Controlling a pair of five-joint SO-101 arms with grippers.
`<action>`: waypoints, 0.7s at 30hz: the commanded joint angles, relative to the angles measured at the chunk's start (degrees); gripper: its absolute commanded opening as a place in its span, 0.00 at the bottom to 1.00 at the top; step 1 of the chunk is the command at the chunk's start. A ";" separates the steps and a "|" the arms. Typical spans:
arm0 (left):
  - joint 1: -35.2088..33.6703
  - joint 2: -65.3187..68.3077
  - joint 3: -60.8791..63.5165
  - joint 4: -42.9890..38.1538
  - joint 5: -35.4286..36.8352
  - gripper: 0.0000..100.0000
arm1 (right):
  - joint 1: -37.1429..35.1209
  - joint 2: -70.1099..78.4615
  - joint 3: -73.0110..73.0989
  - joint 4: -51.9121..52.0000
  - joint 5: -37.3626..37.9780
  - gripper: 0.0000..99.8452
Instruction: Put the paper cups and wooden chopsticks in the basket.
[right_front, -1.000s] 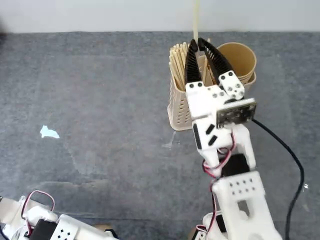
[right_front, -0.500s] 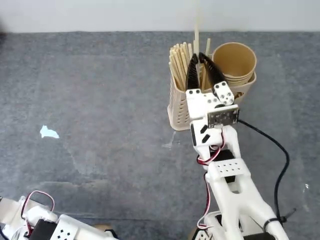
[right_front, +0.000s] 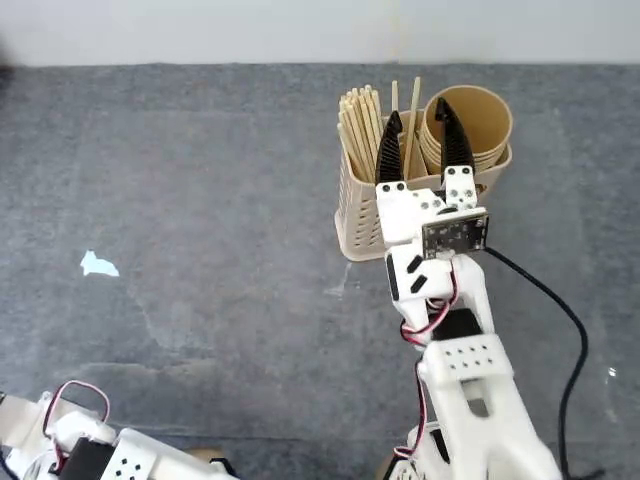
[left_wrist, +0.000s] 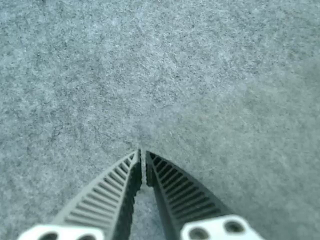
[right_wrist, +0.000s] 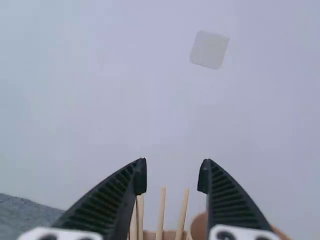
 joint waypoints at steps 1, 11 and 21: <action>-0.26 -0.26 -0.57 0.26 -0.18 0.01 | 0.40 -10.24 -0.53 11.30 -3.69 0.14; 2.29 -0.53 -0.66 -0.18 -0.18 0.01 | 0.40 -34.24 -0.62 46.64 -6.68 0.01; 19.52 -0.62 -8.13 -3.08 0.18 0.01 | 0.92 -43.56 -0.18 68.53 -6.68 0.01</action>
